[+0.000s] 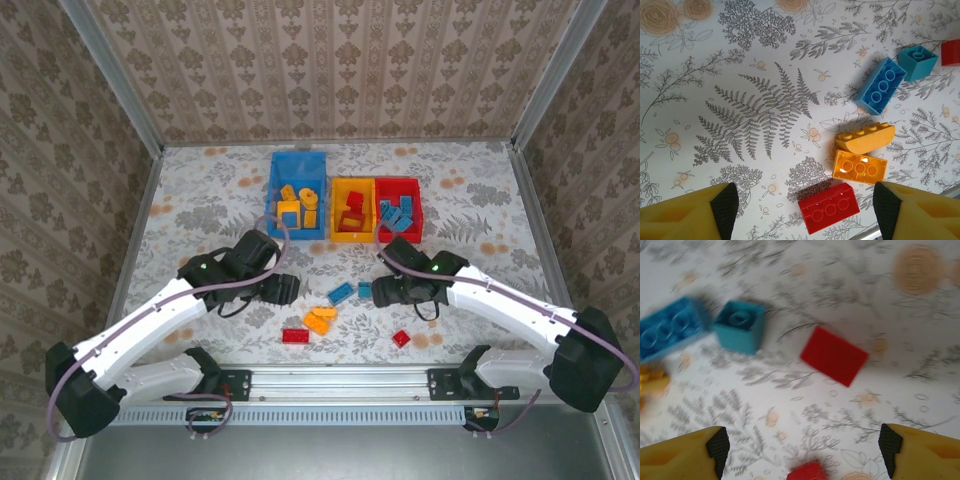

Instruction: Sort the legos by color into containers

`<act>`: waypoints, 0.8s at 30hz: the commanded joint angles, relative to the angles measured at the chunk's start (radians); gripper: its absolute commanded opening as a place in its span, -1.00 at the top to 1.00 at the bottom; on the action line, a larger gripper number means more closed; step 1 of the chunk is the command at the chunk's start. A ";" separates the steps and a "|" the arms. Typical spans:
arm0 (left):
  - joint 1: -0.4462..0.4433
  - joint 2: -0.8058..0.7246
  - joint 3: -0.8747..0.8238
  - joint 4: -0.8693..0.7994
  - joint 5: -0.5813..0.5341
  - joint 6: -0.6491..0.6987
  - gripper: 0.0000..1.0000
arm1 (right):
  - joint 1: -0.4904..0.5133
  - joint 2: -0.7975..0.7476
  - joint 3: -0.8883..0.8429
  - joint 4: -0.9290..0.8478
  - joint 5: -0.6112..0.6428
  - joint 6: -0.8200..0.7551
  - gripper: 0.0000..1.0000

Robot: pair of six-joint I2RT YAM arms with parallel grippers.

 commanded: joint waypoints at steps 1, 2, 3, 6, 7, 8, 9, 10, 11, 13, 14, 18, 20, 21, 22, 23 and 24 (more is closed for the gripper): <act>0.010 -0.008 -0.024 0.016 -0.006 -0.008 -0.50 | -0.054 -0.007 -0.005 -0.008 -0.029 0.072 -0.63; 0.011 -0.004 -0.024 0.020 -0.004 -0.004 -0.50 | -0.058 0.005 0.003 -0.003 -0.041 0.046 -0.63; 0.012 0.000 -0.025 0.023 -0.002 0.002 -0.50 | -0.060 0.030 0.020 -0.016 -0.042 0.005 -0.63; 0.013 0.003 -0.023 0.031 0.006 0.024 -0.50 | -0.070 0.165 0.108 -0.154 -0.006 -0.089 -0.61; 0.013 0.004 -0.024 0.034 0.008 0.030 -0.50 | -0.067 0.217 0.132 -0.193 -0.002 -0.124 -0.59; 0.015 0.004 -0.026 0.039 0.009 0.036 -0.50 | -0.062 0.246 0.147 -0.219 0.007 -0.148 -0.59; 0.015 0.006 -0.028 0.042 0.012 0.041 -0.50 | -0.061 0.276 0.164 -0.249 0.026 -0.160 -0.60; 0.018 0.007 -0.030 0.046 0.012 0.044 -0.50 | -0.062 0.307 0.178 -0.274 0.036 -0.169 -0.60; 0.019 0.011 -0.030 0.048 0.012 0.046 -0.50 | -0.064 0.329 0.185 -0.282 0.036 -0.183 -0.60; 0.023 0.012 -0.031 0.057 0.014 0.045 -0.50 | -0.064 0.372 0.195 -0.281 0.040 -0.205 -0.60; 0.023 0.012 -0.032 0.060 0.015 0.045 -0.50 | -0.067 0.394 0.202 -0.281 0.042 -0.212 -0.60; 0.028 0.018 -0.023 0.062 0.020 0.048 -0.50 | -0.076 0.494 0.250 -0.279 0.059 -0.256 -0.60; 0.030 0.020 -0.020 0.060 0.022 0.052 -0.50 | -0.087 0.536 0.274 -0.276 0.054 -0.273 -0.59; 0.031 0.020 -0.017 0.059 0.022 0.055 -0.50 | -0.095 0.555 0.286 -0.273 0.060 -0.280 -0.58; 0.032 0.021 -0.013 0.056 0.022 0.057 -0.50 | -0.106 0.568 0.294 -0.267 0.066 -0.285 -0.57; 0.034 0.023 -0.011 0.054 0.023 0.057 -0.50 | -0.117 0.572 0.299 -0.251 0.065 -0.291 -0.56; 0.035 0.024 -0.006 0.054 0.022 0.056 -0.50 | -0.132 0.577 0.304 -0.234 0.062 -0.297 -0.54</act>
